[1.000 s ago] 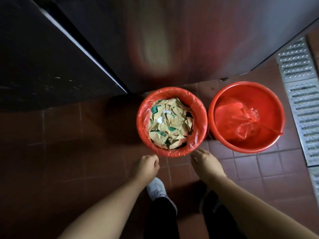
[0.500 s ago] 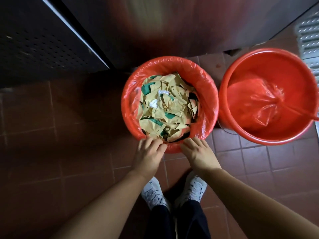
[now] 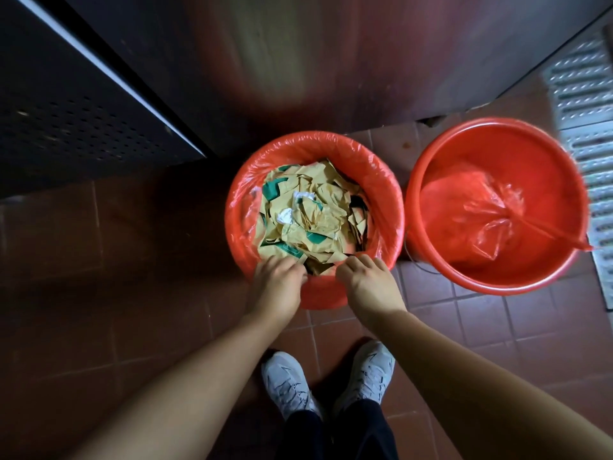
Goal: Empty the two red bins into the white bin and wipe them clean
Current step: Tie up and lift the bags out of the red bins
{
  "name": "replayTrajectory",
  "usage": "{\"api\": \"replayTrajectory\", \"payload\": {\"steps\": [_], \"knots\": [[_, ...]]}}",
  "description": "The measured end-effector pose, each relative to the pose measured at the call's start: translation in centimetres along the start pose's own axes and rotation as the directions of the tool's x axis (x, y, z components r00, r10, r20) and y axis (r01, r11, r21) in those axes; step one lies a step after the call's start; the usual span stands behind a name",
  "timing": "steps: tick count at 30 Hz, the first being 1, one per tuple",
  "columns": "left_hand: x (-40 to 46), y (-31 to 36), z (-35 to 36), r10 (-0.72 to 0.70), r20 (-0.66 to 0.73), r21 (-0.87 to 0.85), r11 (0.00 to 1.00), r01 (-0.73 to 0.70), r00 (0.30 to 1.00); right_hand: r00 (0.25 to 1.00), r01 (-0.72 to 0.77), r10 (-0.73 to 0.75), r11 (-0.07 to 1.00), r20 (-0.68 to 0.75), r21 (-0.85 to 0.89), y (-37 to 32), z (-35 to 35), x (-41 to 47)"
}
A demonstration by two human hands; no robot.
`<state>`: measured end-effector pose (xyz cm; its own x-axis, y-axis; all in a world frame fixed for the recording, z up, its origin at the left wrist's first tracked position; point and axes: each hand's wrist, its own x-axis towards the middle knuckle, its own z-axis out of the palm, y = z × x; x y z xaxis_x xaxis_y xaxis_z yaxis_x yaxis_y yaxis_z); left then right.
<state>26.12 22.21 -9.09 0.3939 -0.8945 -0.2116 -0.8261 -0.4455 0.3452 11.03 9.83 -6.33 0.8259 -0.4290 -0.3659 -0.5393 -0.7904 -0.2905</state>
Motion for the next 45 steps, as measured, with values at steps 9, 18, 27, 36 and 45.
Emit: {"api": "replayTrajectory", "payload": {"steps": [9,18,27,36,45], "knots": [[0.4,0.9,-0.2,0.147,-0.079,0.077,0.987,-0.141,0.986,0.981,0.084,-0.091,0.995,-0.174,-0.046,1.4,0.9,-2.0],[-4.2,1.6,0.9,0.339,0.083,0.146,0.926,-0.347,0.937,0.992,0.114,-0.121,0.978,-0.033,-0.173,3.2,1.6,-5.1],[-4.8,2.1,1.6,0.345,-0.048,0.083,0.936,-0.341,0.937,0.957,0.228,-0.251,0.961,-0.143,-0.157,3.1,1.5,-5.0],[-7.1,4.7,-0.1,0.294,0.035,-0.057,0.955,-0.292,0.955,0.980,0.178,-0.182,0.983,-0.082,-0.052,2.5,-0.7,-8.0],[-7.1,7.1,-1.6,0.251,0.097,-0.071,0.967,-0.245,0.963,0.984,0.057,-0.064,0.997,0.164,0.045,4.1,-2.0,-8.5]]}}
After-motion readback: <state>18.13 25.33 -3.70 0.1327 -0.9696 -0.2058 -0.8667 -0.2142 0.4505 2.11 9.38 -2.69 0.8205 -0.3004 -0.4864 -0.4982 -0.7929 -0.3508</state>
